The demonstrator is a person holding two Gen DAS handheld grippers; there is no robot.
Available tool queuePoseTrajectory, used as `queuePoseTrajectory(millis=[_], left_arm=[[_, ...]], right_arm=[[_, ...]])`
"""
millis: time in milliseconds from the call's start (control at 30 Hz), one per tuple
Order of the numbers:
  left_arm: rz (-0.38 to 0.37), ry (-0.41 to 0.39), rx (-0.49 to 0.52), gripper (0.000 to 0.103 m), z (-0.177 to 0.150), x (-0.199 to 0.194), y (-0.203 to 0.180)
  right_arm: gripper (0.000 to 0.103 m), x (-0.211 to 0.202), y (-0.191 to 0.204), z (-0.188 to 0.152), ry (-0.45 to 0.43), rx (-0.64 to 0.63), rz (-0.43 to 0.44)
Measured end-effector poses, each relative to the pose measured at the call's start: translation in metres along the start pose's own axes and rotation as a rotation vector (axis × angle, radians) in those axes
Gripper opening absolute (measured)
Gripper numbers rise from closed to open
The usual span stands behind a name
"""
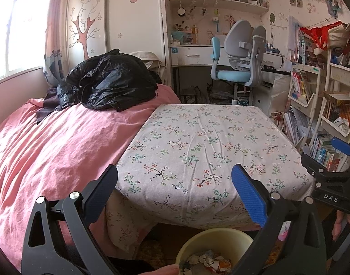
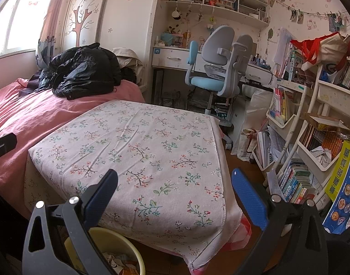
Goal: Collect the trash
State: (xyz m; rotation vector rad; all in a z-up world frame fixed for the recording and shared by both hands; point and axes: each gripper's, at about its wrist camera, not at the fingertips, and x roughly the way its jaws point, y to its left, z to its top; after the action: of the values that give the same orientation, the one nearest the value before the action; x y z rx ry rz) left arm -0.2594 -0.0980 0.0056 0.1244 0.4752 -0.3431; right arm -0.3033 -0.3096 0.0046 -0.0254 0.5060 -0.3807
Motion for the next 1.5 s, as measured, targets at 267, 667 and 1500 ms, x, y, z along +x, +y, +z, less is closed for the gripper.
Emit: queuePoseTrajectory(millis=[267, 667, 1500], left_arm=[[0.001, -0.001, 0.001, 0.096, -0.0004, 0.0002, 0.0004], [0.001, -0.001, 0.003, 0.096, -0.0003, 0.0007, 0.0023], [0.010, 0.000, 0.007, 0.096, -0.0003, 0.0006, -0.0013]], right_arm=[[0.096, 0.0000, -0.0004, 0.0001, 0.000, -0.001, -0.001], [0.096, 0.0002, -0.0003, 0.0000, 0.001, -0.003, -0.001], [0.096, 0.0002, -0.0002, 0.0002, 0.001, -0.004, -0.001]])
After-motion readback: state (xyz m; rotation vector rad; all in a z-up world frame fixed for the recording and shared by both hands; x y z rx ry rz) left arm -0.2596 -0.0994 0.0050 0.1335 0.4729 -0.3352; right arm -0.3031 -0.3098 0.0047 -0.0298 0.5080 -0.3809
